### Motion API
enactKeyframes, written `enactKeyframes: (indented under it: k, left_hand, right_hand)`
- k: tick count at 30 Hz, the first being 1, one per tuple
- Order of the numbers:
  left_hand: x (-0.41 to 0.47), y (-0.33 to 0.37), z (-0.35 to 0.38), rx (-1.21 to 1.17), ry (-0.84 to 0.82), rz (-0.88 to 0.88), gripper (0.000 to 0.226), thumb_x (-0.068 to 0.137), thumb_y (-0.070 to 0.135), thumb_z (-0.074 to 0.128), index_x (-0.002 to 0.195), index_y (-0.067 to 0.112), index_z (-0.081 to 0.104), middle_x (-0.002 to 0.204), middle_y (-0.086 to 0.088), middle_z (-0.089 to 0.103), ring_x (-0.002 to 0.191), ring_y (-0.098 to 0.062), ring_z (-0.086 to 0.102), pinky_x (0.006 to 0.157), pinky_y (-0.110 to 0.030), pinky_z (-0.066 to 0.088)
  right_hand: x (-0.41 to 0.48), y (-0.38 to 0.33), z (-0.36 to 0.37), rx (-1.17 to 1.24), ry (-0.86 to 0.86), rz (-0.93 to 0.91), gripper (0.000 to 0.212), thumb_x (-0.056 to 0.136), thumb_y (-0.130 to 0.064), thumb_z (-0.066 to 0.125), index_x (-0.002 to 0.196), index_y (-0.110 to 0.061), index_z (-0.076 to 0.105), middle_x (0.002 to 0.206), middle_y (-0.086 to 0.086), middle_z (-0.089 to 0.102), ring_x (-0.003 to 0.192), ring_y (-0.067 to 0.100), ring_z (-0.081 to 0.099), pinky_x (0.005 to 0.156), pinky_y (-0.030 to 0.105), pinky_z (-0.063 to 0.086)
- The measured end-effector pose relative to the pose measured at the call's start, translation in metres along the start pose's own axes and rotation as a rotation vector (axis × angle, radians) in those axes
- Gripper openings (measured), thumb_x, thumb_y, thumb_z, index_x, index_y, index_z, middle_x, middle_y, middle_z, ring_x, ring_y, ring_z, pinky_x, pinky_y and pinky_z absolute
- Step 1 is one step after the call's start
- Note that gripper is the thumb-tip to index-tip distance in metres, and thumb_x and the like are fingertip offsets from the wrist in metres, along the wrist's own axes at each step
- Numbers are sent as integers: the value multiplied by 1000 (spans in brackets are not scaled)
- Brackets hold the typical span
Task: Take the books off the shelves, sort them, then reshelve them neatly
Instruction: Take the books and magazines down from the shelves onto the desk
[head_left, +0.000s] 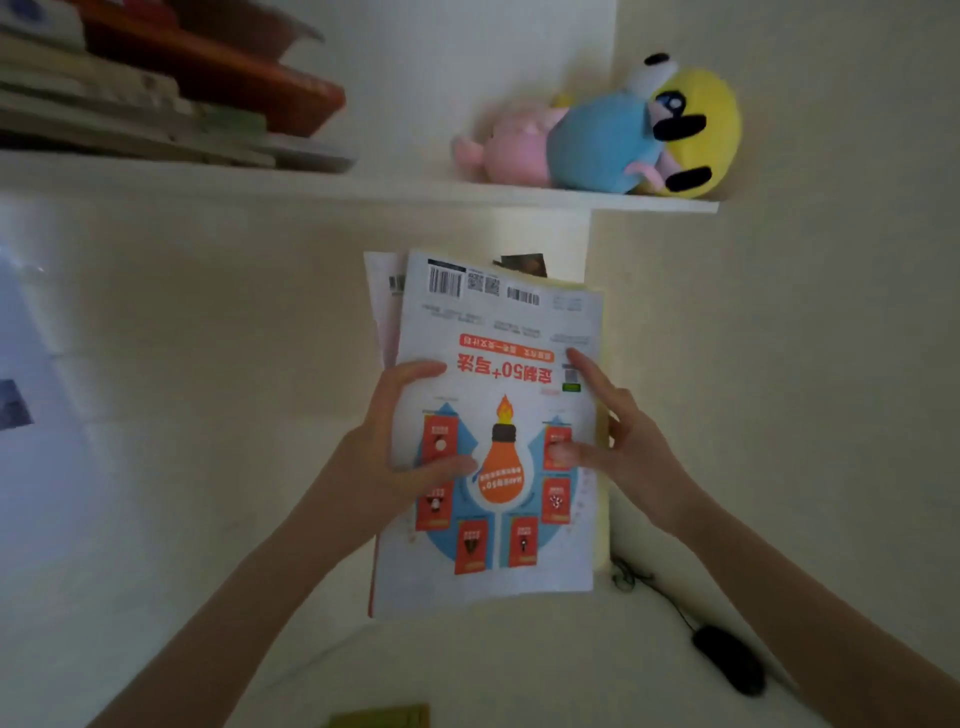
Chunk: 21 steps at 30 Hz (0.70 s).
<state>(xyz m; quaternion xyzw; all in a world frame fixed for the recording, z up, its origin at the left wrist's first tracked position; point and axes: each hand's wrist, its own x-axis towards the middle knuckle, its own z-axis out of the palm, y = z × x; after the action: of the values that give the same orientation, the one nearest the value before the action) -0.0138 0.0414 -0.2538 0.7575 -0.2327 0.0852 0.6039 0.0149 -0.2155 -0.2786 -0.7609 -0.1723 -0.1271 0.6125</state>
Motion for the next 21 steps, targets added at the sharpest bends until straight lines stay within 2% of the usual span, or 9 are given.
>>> enactKeyframes:
  k: [2, 6, 7, 11, 13, 16, 19, 21]
  left_hand:
    - [-9, -27, 9, -35, -5, -77, 74, 63, 11, 81, 117, 43, 42, 102, 23, 66, 91, -15, 70, 65, -37, 59]
    - [-30, -90, 31, -111, -47, -255, 76, 64, 2, 80, 117, 40, 41, 101, 21, 68, 92, -17, 70, 66, -39, 59]
    - [-35, -106, 38, -118, -59, -295, 75, 65, 2, 80, 117, 40, 41, 99, 21, 69, 92, -17, 70, 67, -41, 59]
    - [-60, -166, 67, -114, -136, -462, 74, 71, 2, 79, 120, 40, 39, 97, 19, 69, 89, -15, 71, 70, -42, 59]
    - [-73, -194, 80, -111, -191, -541, 74, 72, 5, 79, 122, 40, 37, 102, 17, 67, 90, -16, 70, 70, -41, 59]
    - [-91, -233, 100, -102, -263, -623, 77, 69, 11, 83, 123, 41, 37, 104, 20, 66, 93, -14, 70, 74, -43, 59]
    - [-109, -258, 120, -120, -297, -691, 78, 70, 8, 81, 126, 34, 35, 113, 12, 60, 93, -9, 68, 71, -35, 59]
    - [-120, -272, 129, -89, -314, -738, 79, 72, 9, 79, 131, 32, 33, 110, 15, 58, 89, -6, 68, 72, -34, 60]
  right_hand:
    - [-17, 16, 3, -37, -14, 76, 82, 78, -10, 75, 139, -48, 35, 125, 5, 41, 114, 18, 56, 85, 36, 58]
    - [-47, 59, 11, -76, -61, 243, 76, 81, -11, 74, 125, -57, 33, 116, -7, 37, 107, 11, 53, 69, 17, 56]
    - [-55, 72, 13, -87, -66, 288, 75, 80, -12, 74, 122, -59, 33, 115, -9, 36, 106, 11, 52, 68, 15, 55]
    - [-90, 131, 19, -99, -78, 495, 80, 79, -7, 75, 127, -56, 33, 117, -7, 33, 105, 12, 53, 77, 29, 59]
    - [-109, 158, 21, -129, -96, 587, 84, 79, -7, 75, 131, -54, 30, 121, -1, 32, 109, 20, 53, 82, 37, 59]
    - [-135, 196, 22, -170, -125, 702, 85, 80, -10, 74, 137, -50, 25, 123, 5, 30, 114, 27, 49, 87, 39, 57]
    - [-159, 227, 23, -183, -144, 782, 87, 81, -13, 75, 143, -46, 23, 123, 6, 30, 113, 28, 49, 88, 42, 56]
    - [-174, 245, 25, -187, -152, 829, 87, 81, -14, 75, 145, -43, 23, 122, 6, 30, 115, 29, 47, 92, 44, 54]
